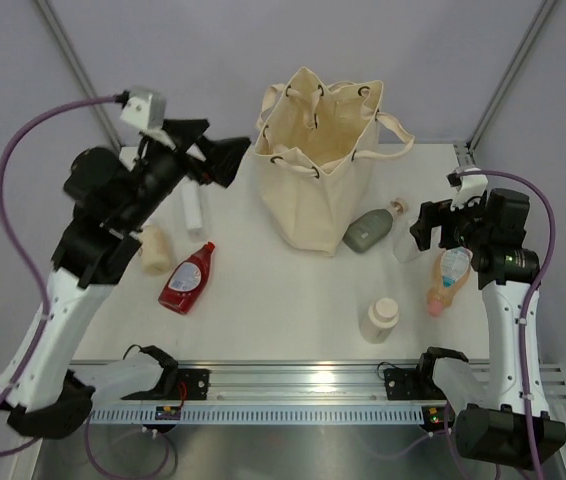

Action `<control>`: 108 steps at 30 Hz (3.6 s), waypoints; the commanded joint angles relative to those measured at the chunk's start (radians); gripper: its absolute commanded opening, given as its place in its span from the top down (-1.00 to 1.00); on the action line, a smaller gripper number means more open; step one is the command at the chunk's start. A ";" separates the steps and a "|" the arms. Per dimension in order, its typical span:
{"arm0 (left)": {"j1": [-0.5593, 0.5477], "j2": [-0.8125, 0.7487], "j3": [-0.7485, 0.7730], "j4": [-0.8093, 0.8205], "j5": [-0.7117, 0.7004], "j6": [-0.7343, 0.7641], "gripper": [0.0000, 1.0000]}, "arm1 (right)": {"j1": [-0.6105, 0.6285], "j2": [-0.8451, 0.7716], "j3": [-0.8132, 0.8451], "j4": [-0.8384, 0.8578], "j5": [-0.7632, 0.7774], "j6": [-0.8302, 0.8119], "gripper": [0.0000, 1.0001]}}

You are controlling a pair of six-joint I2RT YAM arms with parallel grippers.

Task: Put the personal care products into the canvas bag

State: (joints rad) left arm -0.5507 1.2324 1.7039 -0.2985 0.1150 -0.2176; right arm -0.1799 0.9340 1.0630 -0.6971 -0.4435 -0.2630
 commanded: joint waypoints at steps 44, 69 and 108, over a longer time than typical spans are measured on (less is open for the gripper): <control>0.000 -0.841 -1.080 -0.169 -0.121 -0.287 -0.97 | -0.006 0.520 0.072 0.185 0.022 -0.208 -0.05; 0.000 -0.817 -1.067 -0.162 -0.103 -0.287 -0.98 | -0.006 0.218 0.667 -0.093 -0.253 0.065 1.00; 0.001 -0.720 -1.049 -0.246 -0.319 -0.384 -0.98 | 0.585 1.184 1.270 0.105 0.505 -0.154 -0.69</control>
State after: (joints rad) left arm -0.5499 0.5236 0.6113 -0.5346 -0.1135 -0.5701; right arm 0.3744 2.1284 2.3192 -0.7490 -0.0006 -0.3466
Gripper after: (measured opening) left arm 0.984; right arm 0.836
